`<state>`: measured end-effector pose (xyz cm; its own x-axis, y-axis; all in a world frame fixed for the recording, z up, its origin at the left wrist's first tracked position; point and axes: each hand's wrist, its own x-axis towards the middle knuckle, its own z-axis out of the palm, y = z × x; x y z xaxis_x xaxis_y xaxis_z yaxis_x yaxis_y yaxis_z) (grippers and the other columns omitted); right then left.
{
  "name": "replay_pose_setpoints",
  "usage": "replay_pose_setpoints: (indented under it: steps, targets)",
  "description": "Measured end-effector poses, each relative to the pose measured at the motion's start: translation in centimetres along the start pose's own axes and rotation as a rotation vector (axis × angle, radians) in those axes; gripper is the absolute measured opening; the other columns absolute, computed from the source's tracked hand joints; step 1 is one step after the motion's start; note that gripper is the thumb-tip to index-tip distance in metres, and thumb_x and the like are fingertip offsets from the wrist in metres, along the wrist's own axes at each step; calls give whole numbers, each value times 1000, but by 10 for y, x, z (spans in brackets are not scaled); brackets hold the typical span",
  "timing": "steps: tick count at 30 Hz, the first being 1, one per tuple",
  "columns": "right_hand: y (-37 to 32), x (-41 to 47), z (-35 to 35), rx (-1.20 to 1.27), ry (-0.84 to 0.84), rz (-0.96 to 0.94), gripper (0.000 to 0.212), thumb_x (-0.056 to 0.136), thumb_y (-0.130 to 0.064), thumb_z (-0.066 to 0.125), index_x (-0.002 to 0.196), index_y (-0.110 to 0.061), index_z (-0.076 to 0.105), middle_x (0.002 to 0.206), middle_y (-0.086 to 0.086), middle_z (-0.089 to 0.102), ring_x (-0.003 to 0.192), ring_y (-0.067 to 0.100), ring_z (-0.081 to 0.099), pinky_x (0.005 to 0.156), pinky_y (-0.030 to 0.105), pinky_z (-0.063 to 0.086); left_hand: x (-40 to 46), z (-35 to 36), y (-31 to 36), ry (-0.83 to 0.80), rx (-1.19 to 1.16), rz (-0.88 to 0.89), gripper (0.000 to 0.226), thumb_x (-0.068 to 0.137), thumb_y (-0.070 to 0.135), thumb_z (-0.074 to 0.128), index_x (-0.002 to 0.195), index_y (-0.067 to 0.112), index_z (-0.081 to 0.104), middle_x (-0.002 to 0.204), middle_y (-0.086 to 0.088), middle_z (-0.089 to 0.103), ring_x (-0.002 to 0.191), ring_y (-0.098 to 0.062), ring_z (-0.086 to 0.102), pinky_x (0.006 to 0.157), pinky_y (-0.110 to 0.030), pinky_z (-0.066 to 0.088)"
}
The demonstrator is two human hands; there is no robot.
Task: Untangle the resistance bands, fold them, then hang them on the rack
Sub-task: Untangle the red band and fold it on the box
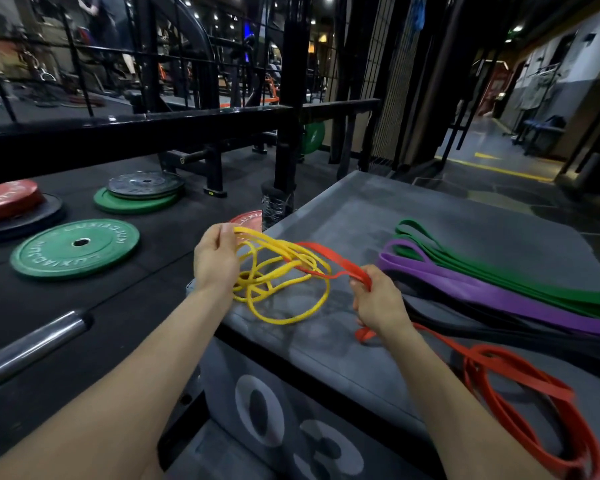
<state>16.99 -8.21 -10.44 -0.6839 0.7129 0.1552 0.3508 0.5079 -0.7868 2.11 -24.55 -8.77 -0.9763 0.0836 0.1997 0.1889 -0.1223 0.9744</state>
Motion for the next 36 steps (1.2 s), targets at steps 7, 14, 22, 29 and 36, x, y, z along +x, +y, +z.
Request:
replay_pose_setpoints:
  steps: [7, 14, 22, 29, 36]
  targets:
    - [10, 10, -4, 11, 7, 162, 13, 92, -18, 47, 86, -9, 54, 74, 16, 56, 44, 24, 50, 42, 25, 42, 22, -18, -6, 208, -32, -241, 31, 99, 21, 40, 117, 0, 54, 97, -16, 58, 100, -26, 59, 81, -35, 46]
    - [8, 10, 5, 34, -17, 158, 10, 88, -19, 51, 79, -16, 53, 70, 12, 53, 54, 27, 52, 64, 46, 55, -5, -10, -4, -1, 684, 337, 31, 84, 7, 54, 114, 12, 57, 123, -13, 44, 111, -31, 49, 96, -37, 38]
    - [8, 6, 3, -10, -103, 23, 18, 86, -14, 53, 71, -23, 47, 63, 2, 48, 69, 24, 47, 75, 48, 50, -34, 38, -23, -610, 859, 581, 48, 95, 34, 46, 140, 19, 36, 146, 2, 38, 135, -19, 35, 112, -34, 21]
    - [3, 2, 2, 186, -125, -24, 14, 81, -5, 58, 78, -17, 51, 62, 1, 51, 49, 8, 45, 52, 27, 42, -25, 47, -35, -702, 1200, 571, 34, 99, 38, 34, 105, 17, 60, 114, -6, 60, 115, -27, 47, 102, -37, 30]
    - [-1, 2, 7, 403, -164, 162, 18, 86, -11, 50, 71, -21, 44, 52, 1, 37, 37, 12, 33, 44, 25, 28, -12, 32, -1, -297, 234, 189, 30, 100, 22, 36, 85, 9, 59, 74, 4, 54, 70, -8, 48, 69, -17, 40]
